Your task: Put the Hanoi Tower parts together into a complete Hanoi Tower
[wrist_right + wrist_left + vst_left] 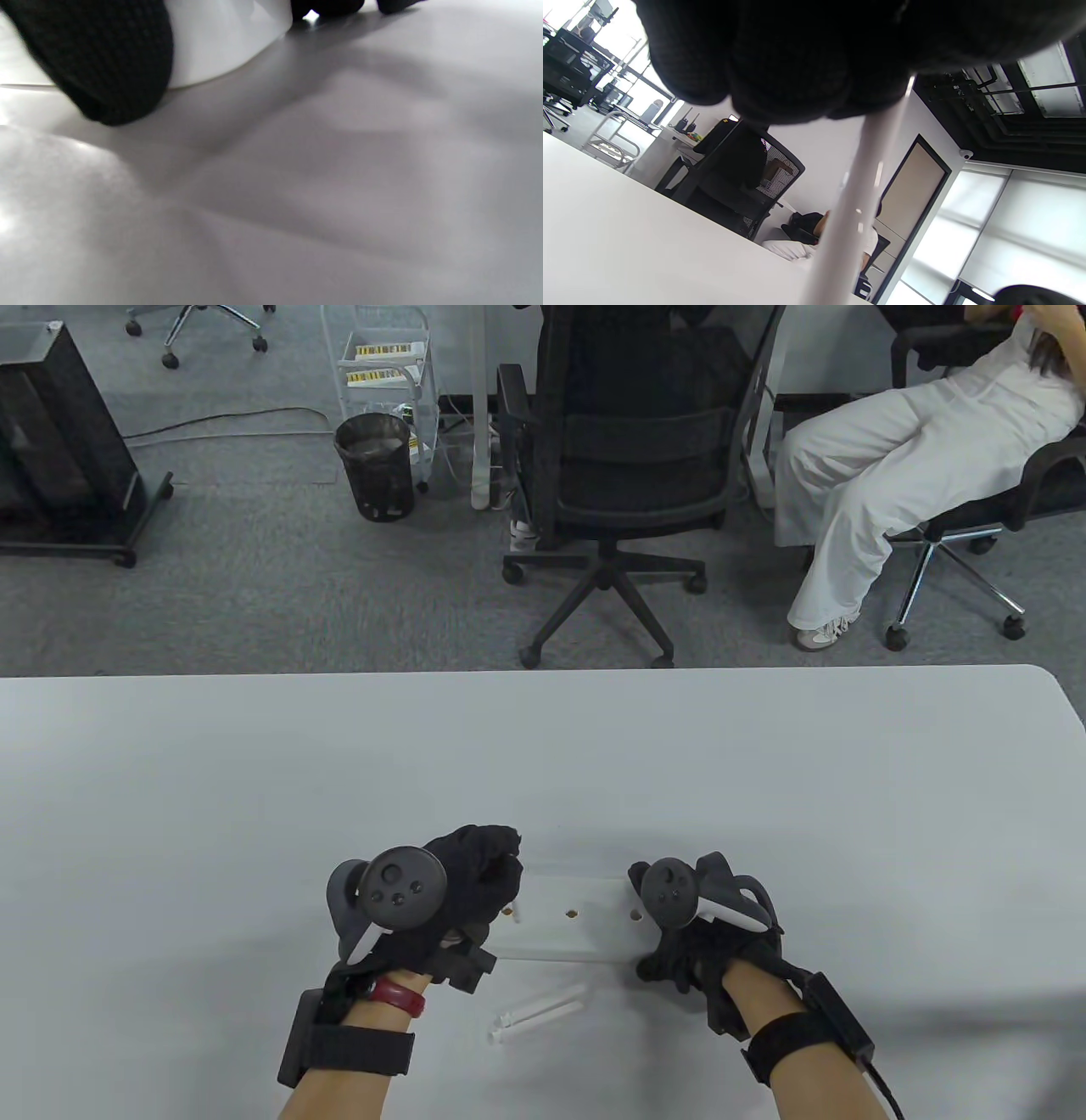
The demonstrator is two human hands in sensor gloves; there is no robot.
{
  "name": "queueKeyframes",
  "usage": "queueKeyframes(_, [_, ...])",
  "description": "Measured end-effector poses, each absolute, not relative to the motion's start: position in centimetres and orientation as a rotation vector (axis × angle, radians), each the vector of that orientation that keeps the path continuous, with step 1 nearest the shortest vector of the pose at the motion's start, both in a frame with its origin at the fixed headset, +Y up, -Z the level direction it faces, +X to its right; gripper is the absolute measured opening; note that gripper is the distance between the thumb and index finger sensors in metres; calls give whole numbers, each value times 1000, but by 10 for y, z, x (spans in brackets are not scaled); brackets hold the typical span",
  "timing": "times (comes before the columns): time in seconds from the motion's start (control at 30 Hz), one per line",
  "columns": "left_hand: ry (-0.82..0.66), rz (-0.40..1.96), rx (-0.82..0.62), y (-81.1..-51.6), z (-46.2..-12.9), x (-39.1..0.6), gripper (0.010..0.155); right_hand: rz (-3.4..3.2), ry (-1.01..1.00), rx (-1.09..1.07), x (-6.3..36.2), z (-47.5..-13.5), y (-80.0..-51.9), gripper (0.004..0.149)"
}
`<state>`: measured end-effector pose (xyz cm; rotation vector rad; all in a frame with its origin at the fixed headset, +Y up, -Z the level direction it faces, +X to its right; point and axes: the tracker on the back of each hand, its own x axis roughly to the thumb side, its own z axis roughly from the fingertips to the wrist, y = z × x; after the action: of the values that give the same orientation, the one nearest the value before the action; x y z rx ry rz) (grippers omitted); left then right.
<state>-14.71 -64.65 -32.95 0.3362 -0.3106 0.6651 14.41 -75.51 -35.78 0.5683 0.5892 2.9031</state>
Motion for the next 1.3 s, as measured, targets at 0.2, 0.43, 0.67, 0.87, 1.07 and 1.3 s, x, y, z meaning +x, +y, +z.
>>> queueKeyframes(0.2, [-291, 658, 354, -661, -337, -154, 50, 2902, 589, 568, 144, -358, -756, 112])
queueKeyframes(0.43, [-289, 617, 356, -675, -343, -154, 50, 2897, 584, 568, 145, -359, -757, 112])
queueKeyframes(0.67, [-282, 603, 337, -683, -347, -152, 50, 2894, 579, 569, 145, -359, -758, 112])
queueKeyframes(0.87, [-289, 570, 325, -690, -349, -151, 50, 2892, 580, 566, 145, -359, -758, 112])
queueKeyframes(1.07, [-284, 565, 324, -696, -350, -152, 50, 2888, 578, 566, 145, -359, -758, 112])
queueKeyframes(1.3, [-306, 568, 299, -698, -351, -149, 50, 2883, 587, 566, 146, -359, -758, 112])
